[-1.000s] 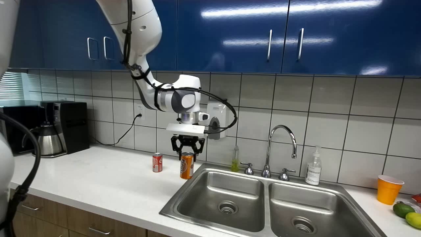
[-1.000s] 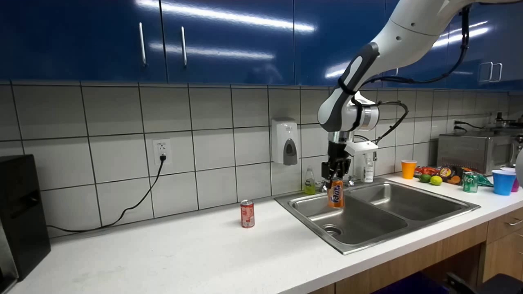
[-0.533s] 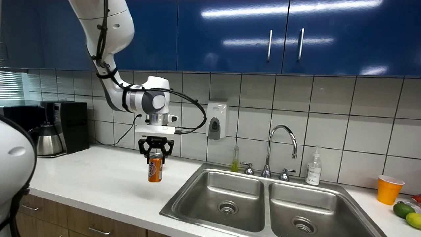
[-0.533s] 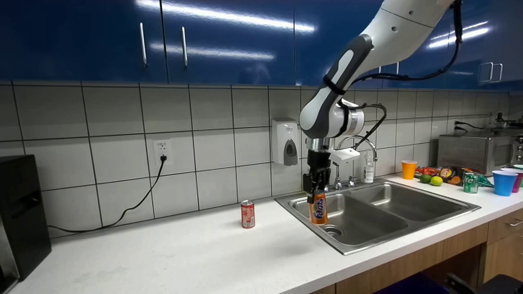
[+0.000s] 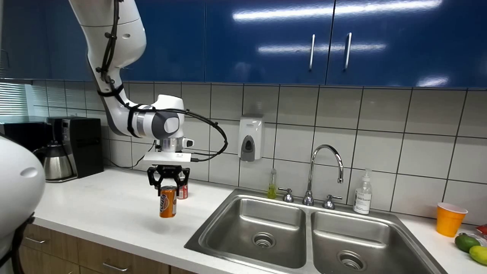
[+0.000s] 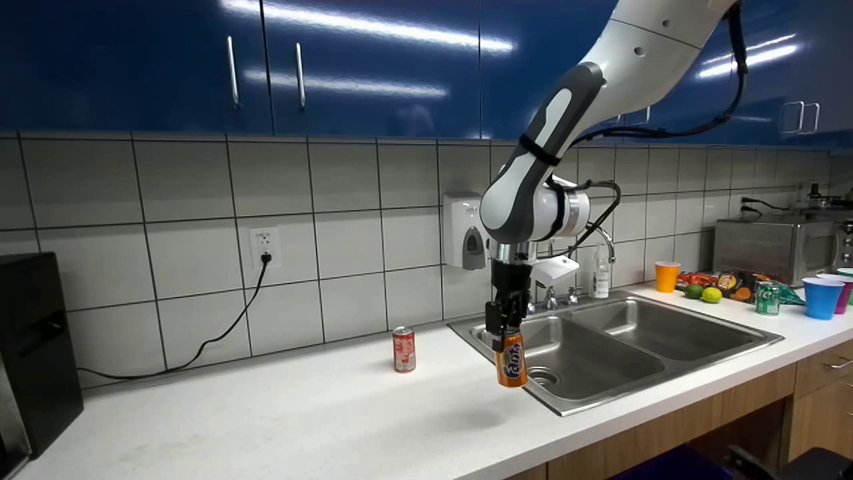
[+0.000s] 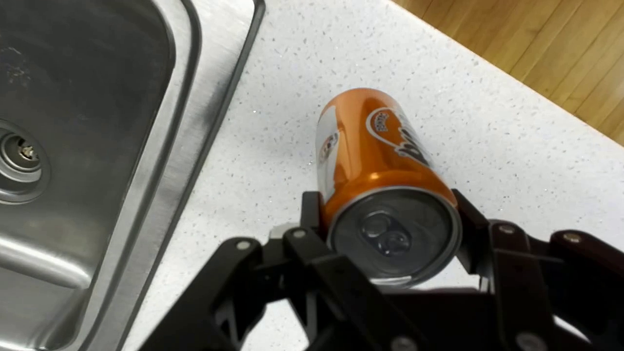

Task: Move the can from the sink to the left counter

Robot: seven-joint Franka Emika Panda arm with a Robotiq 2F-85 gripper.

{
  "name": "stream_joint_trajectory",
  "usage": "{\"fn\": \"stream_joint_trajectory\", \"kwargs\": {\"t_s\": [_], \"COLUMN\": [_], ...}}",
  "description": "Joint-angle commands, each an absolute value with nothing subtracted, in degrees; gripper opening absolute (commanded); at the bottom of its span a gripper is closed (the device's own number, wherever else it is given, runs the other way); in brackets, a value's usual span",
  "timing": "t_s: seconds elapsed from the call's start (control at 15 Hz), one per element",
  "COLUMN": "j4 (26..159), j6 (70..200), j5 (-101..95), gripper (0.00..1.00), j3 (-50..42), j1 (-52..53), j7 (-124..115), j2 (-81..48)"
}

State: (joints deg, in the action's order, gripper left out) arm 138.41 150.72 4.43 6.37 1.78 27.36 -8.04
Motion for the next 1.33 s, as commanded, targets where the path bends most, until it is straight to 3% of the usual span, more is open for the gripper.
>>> {"fn": "stream_joint_trajectory", "kwargs": {"t_s": [0.0,0.93,1.0,1.07,1.2,1.27], "j4": [139.33,137.67,137.58,137.63,137.72,137.90], "j6": [154.38,169.96,170.17,170.23,170.05,169.93], "j5": [5.25,2.52,2.37,2.22,1.65,1.40], "gripper": [0.38,0.38,0.88,0.89,1.00,1.00], "j3": [6.90,11.22,11.53,11.73,11.65,11.64], "j1": [1.03,-4.30,-4.59,-4.85,-5.05,-5.17], "j7": [29.05,27.49,27.43,27.43,27.20,27.13], "j2": [-9.23,-21.75,-21.96,-21.96,-22.20,-22.12]}}
